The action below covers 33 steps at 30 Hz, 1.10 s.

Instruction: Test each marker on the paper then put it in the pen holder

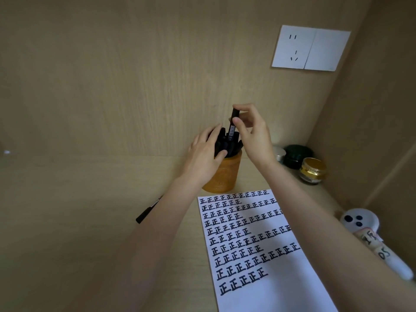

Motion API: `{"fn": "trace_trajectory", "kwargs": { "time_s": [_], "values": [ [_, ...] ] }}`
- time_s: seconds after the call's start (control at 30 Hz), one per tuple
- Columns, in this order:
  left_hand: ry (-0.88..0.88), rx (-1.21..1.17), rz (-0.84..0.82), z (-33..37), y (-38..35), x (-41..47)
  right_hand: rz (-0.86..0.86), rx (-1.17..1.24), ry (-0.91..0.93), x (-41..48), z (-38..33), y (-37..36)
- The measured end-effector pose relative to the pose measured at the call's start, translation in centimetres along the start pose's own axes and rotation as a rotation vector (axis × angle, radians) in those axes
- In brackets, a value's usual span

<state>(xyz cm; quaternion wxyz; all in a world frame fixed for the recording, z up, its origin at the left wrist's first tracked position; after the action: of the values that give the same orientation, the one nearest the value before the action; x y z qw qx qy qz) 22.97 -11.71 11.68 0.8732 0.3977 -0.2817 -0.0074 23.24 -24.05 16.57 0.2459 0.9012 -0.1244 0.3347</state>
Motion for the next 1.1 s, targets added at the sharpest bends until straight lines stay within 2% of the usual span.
{"fn": "trace_trajectory", "kwargs": {
  "time_s": [0.13,0.27,0.47,0.57,0.7,0.93,1.1],
  "values": [
    [-0.014,0.001,-0.004,0.6,-0.5,0.8,0.064,-0.008,-0.054,0.1,0.8,1.2],
    [-0.027,-0.050,0.024,0.6,-0.4,1.2,0.027,-0.010,-0.043,0.1,0.9,1.5],
    [0.072,-0.024,0.120,0.8,-0.4,1.4,-0.012,0.033,-0.062,0.4,0.1,0.5],
    [0.145,0.004,0.199,0.9,-0.5,1.6,0.034,0.062,-0.089,0.4,0.3,1.3],
    [0.157,0.039,0.254,0.9,-0.4,1.9,0.088,0.103,-0.083,0.4,0.3,2.8],
    [0.093,0.071,0.206,1.5,-1.2,2.1,0.230,0.154,0.004,0.3,-1.2,5.4],
    [0.117,-0.043,0.184,1.0,-1.4,2.4,0.274,0.156,0.034,-0.9,-0.6,6.7]
  ]
}}
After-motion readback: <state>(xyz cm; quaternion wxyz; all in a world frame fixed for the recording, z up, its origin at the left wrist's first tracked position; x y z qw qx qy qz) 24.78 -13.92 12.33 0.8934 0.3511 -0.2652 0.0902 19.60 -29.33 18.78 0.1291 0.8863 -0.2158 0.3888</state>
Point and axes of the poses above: each hand's wrist, its own x-axis towards the middle knuckle, its own y-axis out of the back of the hand, z = x × y, the point moved 10 cm from there along x, towards the middle knuckle
